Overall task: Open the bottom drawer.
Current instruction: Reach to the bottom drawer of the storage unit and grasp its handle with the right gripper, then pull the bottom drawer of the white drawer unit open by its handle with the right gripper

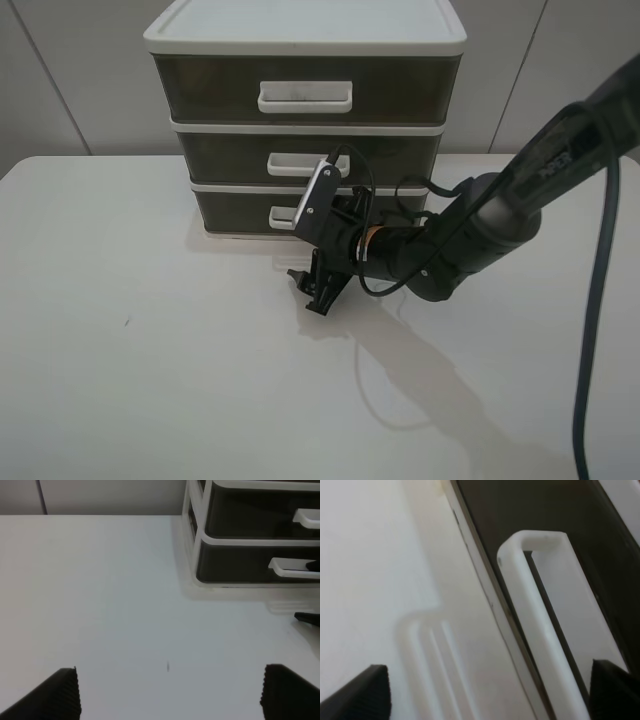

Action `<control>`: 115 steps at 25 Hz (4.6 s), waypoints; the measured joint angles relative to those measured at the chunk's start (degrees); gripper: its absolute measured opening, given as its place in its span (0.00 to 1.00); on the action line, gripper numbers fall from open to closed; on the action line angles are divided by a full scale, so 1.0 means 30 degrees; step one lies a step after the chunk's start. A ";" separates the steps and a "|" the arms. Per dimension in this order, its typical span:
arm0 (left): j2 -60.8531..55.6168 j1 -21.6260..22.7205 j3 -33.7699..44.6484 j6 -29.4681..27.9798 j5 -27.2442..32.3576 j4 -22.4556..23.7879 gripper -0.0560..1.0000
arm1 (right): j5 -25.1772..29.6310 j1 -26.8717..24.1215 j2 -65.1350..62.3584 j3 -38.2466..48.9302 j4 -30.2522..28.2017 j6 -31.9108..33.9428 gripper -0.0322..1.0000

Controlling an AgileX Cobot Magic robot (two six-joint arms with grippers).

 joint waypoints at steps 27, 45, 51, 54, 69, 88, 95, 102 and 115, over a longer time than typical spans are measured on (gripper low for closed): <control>0.0000 0.0000 0.0000 0.0000 0.0000 0.0000 0.76 | 0.3254 -0.0017 -0.0946 -0.0142 -0.0954 -0.0722 0.79; 0.0000 0.0000 0.0000 0.0000 0.0000 0.0000 0.76 | 0.5476 0.0003 -0.1897 -0.0223 -0.1479 -0.0781 0.74; 0.0000 0.0000 0.0000 0.0000 0.0000 0.0000 0.76 | 0.5001 -0.0034 -0.1932 -0.0223 -0.1443 -0.0781 0.39; 0.0000 0.0000 0.0000 0.0000 0.0000 0.0000 0.76 | 0.4875 -0.0034 -0.1999 -0.0239 -0.1413 -0.0781 0.26; 0.0000 0.0000 0.0000 0.0000 0.0000 0.0000 0.76 | 0.5640 -0.0048 -0.2290 -0.0300 -0.1854 -0.1091 0.12; 0.0000 0.0000 0.0000 0.0000 0.0000 0.0000 0.76 | 0.8613 0.0351 -0.3895 0.0342 -0.3189 -0.0884 0.12; 0.0000 0.0000 0.0000 0.0000 0.0000 0.0000 0.76 | 0.9423 0.1297 -0.4084 0.0435 -0.2978 -0.0707 0.11; 0.0000 0.0000 0.0000 0.0000 0.0000 0.0000 0.76 | 1.0535 0.1831 -0.4525 0.0435 -0.2289 -0.0653 0.11; 0.0000 0.0000 0.0000 0.0000 0.0000 0.0000 0.76 | 1.2049 0.3222 -0.5029 0.0558 -0.0492 -0.0588 0.11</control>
